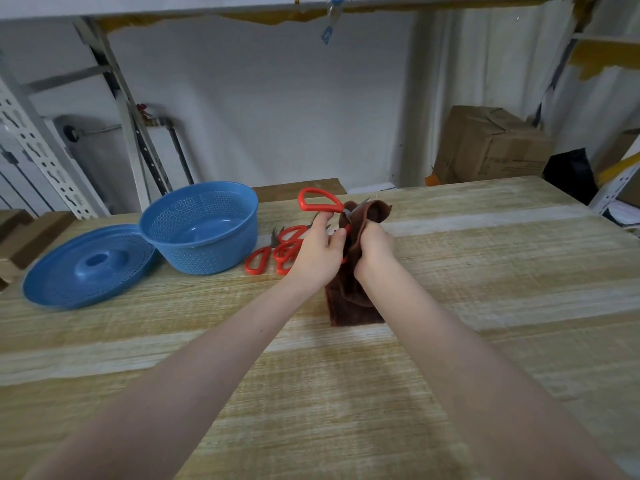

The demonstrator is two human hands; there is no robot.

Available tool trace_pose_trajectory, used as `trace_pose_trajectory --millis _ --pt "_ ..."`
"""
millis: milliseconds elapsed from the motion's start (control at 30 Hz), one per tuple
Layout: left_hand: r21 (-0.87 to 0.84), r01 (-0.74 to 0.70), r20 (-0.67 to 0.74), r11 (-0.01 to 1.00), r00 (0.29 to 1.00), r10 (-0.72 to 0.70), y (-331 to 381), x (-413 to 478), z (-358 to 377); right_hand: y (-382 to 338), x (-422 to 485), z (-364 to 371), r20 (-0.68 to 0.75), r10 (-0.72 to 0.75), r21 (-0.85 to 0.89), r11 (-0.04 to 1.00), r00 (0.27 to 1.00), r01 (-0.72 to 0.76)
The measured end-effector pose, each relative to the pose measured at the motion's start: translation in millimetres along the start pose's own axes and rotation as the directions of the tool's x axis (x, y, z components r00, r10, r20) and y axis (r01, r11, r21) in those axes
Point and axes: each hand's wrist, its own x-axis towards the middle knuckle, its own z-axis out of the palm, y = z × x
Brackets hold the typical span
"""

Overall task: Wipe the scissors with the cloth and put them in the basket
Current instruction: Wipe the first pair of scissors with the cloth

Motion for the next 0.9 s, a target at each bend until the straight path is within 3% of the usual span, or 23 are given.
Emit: trace_pose_trajectory --millis 167,367,700,900 --pt "0.015 0.014 -0.013 1.000 1.000 -0.014 1.1 2.6 0.8 -0.9 4.0 2.2 -0.082 -0.008 0.052 0.999 0.997 0.012" --pt "0.013 0.063 0.006 0.998 0.998 -0.063 0.4 5.8 -3.0 1.4 2.8 2.2 0.058 0.020 -0.058 0.998 0.998 -0.017" --pt "0.021 0.048 0.029 0.999 0.998 -0.049 11.6 4.5 -2.4 -1.6 4.4 -1.2 -0.089 -0.020 0.004 1.000 0.996 0.021" --pt "0.001 0.043 0.016 0.999 0.999 -0.043 10.8 5.3 -6.8 1.8 -5.2 2.9 0.009 -0.020 -0.014 1.000 1.000 0.020"
